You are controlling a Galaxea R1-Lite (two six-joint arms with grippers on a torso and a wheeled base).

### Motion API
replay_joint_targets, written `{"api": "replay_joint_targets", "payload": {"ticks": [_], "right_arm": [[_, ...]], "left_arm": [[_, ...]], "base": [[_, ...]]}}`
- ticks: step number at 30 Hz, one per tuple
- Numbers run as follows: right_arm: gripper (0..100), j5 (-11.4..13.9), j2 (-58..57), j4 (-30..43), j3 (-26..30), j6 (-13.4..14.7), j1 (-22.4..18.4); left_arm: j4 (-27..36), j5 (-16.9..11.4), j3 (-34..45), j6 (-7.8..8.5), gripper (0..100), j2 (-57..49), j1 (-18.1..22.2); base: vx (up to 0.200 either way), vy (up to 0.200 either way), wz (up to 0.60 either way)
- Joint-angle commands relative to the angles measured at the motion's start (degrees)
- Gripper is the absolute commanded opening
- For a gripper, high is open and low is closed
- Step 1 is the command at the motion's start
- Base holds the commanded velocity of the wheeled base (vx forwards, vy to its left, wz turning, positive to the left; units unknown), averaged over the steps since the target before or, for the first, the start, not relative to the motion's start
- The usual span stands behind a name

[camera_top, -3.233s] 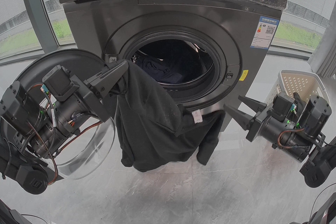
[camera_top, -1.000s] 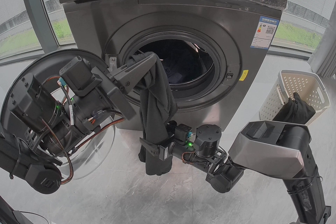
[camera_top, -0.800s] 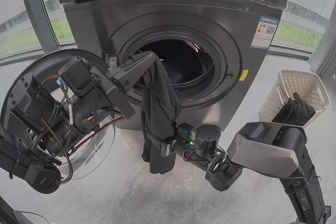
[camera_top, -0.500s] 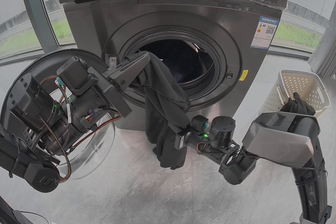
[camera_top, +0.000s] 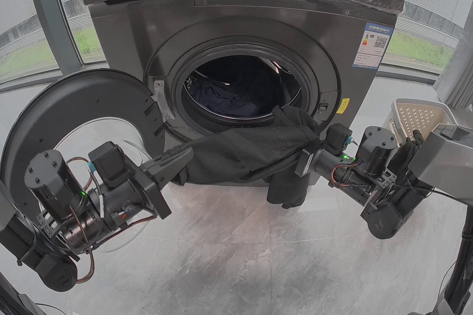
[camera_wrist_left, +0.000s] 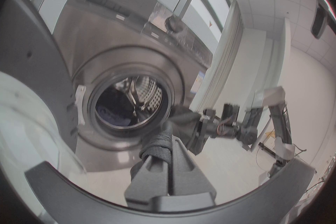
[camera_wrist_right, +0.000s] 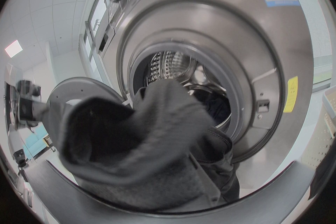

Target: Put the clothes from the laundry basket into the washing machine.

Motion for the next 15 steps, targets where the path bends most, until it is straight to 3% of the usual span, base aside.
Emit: {"api": "replay_joint_targets", "payload": {"ticks": [1,5,11,15], "right_arm": [[0,0.08,-4.54,-0.19,0.77,0.06,-0.21],[0,-0.36,-4.98,-1.24,1.21,0.41,1.28],[0,-0.71,-4.63,-1.15,0.07,1.38,3.22],[0,-2.47,-3.66,-1.33,0.51,2.35,5.5]], "left_arm": [[-0.2,-0.34,5.11,0.23,0,3.48,0.82],[-0.38,-0.25,7.22,1.54,0,7.18,0.64],[-0.38,-0.25,7.31,2.16,0,6.56,-0.41],[-0.38,-0.34,8.71,3.13,0,5.59,-0.68]], "base": [[0.0,0.0,0.0],[0.0,0.0,0.0],[0.0,0.0,0.0],[0.0,0.0,0.0]]}}
